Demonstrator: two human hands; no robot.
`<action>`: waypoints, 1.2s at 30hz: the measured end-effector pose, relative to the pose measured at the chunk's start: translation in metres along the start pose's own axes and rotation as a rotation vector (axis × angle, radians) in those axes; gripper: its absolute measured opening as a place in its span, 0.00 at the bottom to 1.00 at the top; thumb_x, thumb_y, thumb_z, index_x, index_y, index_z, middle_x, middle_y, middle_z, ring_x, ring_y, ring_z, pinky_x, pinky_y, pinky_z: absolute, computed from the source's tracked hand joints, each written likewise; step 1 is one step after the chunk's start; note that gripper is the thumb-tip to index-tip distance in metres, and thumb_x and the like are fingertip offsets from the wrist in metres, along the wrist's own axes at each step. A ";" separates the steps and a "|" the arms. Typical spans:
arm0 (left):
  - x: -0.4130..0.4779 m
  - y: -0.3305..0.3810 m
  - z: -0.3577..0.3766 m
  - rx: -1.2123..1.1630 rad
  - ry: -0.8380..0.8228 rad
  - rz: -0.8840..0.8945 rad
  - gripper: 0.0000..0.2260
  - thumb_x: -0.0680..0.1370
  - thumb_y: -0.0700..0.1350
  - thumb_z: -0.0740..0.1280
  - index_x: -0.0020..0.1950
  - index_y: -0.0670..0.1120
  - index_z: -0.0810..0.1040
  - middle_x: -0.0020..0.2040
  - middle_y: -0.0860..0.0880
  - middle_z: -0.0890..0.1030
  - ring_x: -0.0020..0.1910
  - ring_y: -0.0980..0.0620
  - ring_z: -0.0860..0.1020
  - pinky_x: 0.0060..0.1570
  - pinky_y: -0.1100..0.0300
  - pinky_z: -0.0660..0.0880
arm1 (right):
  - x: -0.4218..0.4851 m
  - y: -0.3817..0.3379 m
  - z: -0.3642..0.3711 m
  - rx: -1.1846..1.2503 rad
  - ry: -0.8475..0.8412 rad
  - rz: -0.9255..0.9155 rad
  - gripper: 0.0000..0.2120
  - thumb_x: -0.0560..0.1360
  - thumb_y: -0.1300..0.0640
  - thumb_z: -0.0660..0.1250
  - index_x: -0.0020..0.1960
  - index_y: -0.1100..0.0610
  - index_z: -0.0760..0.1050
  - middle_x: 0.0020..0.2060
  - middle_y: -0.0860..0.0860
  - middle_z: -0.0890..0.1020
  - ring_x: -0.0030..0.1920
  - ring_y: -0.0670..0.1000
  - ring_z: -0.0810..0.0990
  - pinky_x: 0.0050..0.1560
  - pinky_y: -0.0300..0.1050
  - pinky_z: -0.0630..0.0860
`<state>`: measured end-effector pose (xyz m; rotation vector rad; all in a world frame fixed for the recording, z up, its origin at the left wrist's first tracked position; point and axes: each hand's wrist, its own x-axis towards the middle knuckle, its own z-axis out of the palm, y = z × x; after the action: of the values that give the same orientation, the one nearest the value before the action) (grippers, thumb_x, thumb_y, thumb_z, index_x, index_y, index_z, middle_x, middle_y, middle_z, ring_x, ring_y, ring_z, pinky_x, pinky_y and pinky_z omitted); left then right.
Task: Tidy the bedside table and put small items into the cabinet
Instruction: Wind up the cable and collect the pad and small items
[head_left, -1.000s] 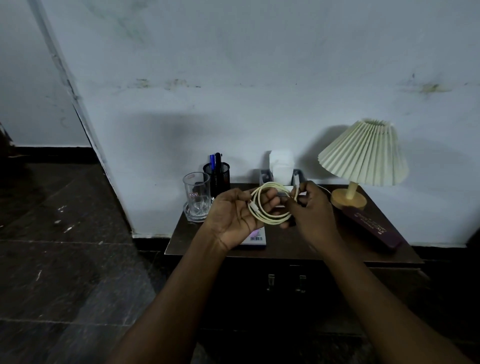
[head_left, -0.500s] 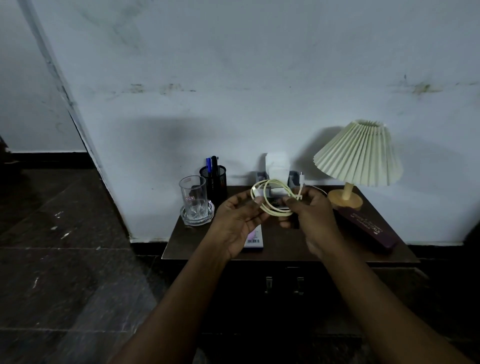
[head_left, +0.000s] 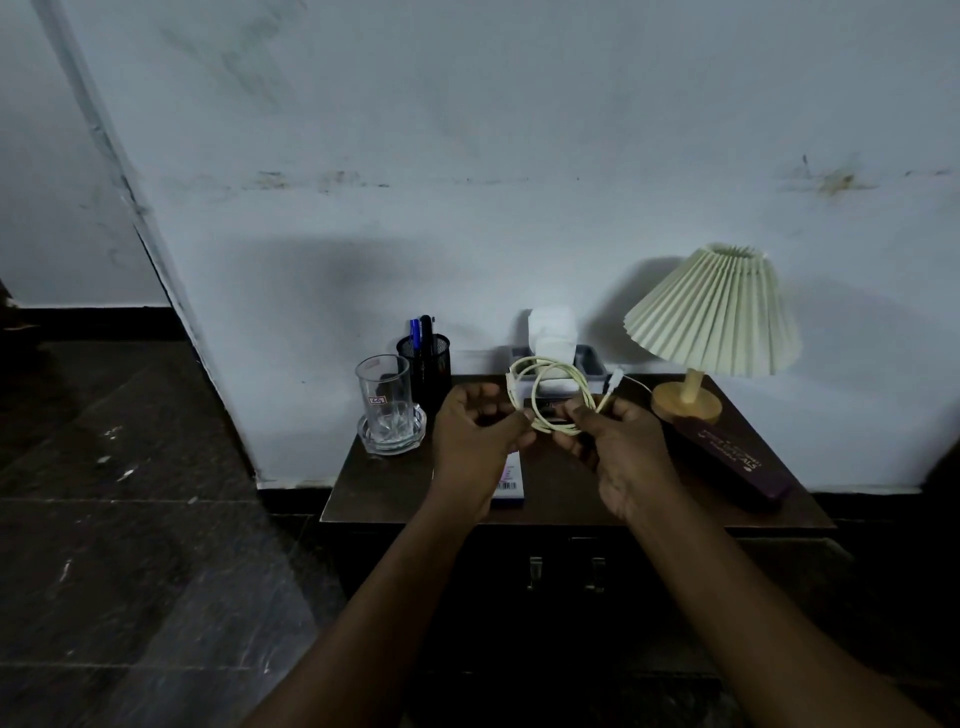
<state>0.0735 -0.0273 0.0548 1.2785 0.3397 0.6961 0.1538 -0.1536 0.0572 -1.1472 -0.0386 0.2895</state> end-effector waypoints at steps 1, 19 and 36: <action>-0.001 -0.001 0.002 0.002 0.023 0.000 0.15 0.72 0.30 0.76 0.56 0.40 0.79 0.50 0.38 0.85 0.50 0.38 0.85 0.44 0.50 0.85 | 0.000 0.002 0.000 0.014 0.035 -0.007 0.02 0.76 0.67 0.73 0.48 0.63 0.82 0.43 0.58 0.87 0.42 0.53 0.89 0.39 0.45 0.85; 0.005 0.018 0.003 -0.520 0.144 -0.336 0.08 0.80 0.32 0.67 0.58 0.36 0.79 0.46 0.39 0.85 0.39 0.46 0.86 0.35 0.58 0.82 | -0.007 -0.007 0.006 -0.164 -0.225 -0.282 0.07 0.81 0.63 0.69 0.47 0.62 0.84 0.37 0.60 0.86 0.34 0.57 0.84 0.33 0.47 0.82; 0.013 0.012 -0.022 -0.473 -0.499 -0.685 0.18 0.79 0.48 0.59 0.60 0.42 0.84 0.55 0.45 0.86 0.58 0.44 0.84 0.74 0.38 0.62 | 0.008 -0.006 -0.014 -0.686 -0.127 -0.281 0.10 0.78 0.56 0.72 0.39 0.57 0.85 0.27 0.57 0.83 0.25 0.55 0.82 0.27 0.45 0.79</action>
<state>0.0666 -0.0007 0.0614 0.7656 0.1641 -0.1350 0.1647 -0.1661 0.0560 -1.7786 -0.4343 0.0936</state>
